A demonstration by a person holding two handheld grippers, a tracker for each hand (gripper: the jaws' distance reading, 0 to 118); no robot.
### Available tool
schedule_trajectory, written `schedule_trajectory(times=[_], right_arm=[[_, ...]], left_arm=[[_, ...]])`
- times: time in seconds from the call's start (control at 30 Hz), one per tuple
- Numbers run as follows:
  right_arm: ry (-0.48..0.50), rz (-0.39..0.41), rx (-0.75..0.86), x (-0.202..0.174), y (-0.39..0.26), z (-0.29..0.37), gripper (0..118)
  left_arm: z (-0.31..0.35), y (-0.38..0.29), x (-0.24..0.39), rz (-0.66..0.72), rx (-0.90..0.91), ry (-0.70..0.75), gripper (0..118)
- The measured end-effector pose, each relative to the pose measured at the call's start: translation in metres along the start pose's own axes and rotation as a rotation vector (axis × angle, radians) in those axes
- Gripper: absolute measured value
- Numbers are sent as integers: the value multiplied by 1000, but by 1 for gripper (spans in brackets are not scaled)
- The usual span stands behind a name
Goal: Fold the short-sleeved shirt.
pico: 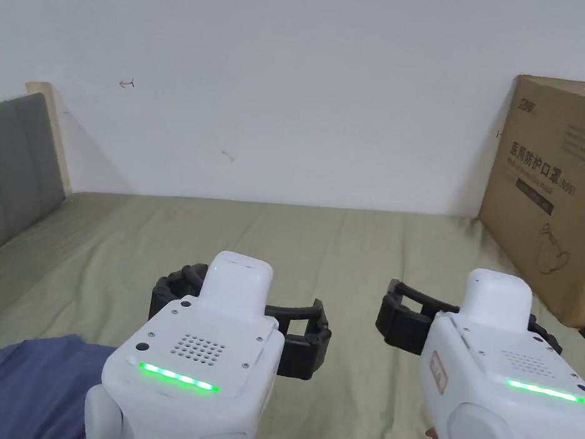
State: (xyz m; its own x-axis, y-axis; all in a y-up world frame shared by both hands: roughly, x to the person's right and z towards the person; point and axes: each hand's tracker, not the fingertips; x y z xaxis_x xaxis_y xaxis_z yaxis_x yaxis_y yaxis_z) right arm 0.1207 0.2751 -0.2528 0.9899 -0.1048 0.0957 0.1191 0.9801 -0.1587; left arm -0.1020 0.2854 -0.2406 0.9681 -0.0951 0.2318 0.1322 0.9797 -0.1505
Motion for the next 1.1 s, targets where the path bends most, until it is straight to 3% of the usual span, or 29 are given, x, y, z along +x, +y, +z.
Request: schedule_trajectory(times=[0.1,0.17,0.27,0.33,0.37,0.4,0.43,0.47,0.5,0.6,0.73,0.77,0.83,0.97,1.1], right_arm=[[-74,155,103,-19,1,9,118],[-49,223,129,-28,9,12,118],[-43,256,139,-34,14,16,118],[-28,247,130,-36,16,18,115],[-13,234,125,-36,15,20,101],[6,219,129,-36,14,23,74],[-9,209,129,-36,13,22,33],[-59,198,119,-36,12,19,4],[-104,202,124,-35,9,18,4],[-29,189,98,-29,9,17,1],[-29,225,110,-31,6,17,0],[32,200,93,-29,8,17,0],[27,172,88,-27,10,16,0],[79,187,66,-33,13,13,0],[173,172,71,-59,18,9,0]], left_arm=[[3,4,-4,14,63,95,118],[7,11,-7,12,117,149,118],[12,21,-10,0,144,215,117],[15,21,-7,-25,143,254,110],[16,21,-6,-28,141,262,93],[16,20,-5,-29,133,268,66],[14,18,-6,-28,125,274,32],[12,16,-6,-26,108,289,0],[11,11,-7,-32,101,321,0],[12,6,-12,-8,97,290,0],[6,6,-11,3,75,261,0],[6,7,-9,12,70,250,0],[6,7,-10,20,71,235,0],[9,10,-17,16,59,240,0],[25,8,-52,127,34,294,0]])
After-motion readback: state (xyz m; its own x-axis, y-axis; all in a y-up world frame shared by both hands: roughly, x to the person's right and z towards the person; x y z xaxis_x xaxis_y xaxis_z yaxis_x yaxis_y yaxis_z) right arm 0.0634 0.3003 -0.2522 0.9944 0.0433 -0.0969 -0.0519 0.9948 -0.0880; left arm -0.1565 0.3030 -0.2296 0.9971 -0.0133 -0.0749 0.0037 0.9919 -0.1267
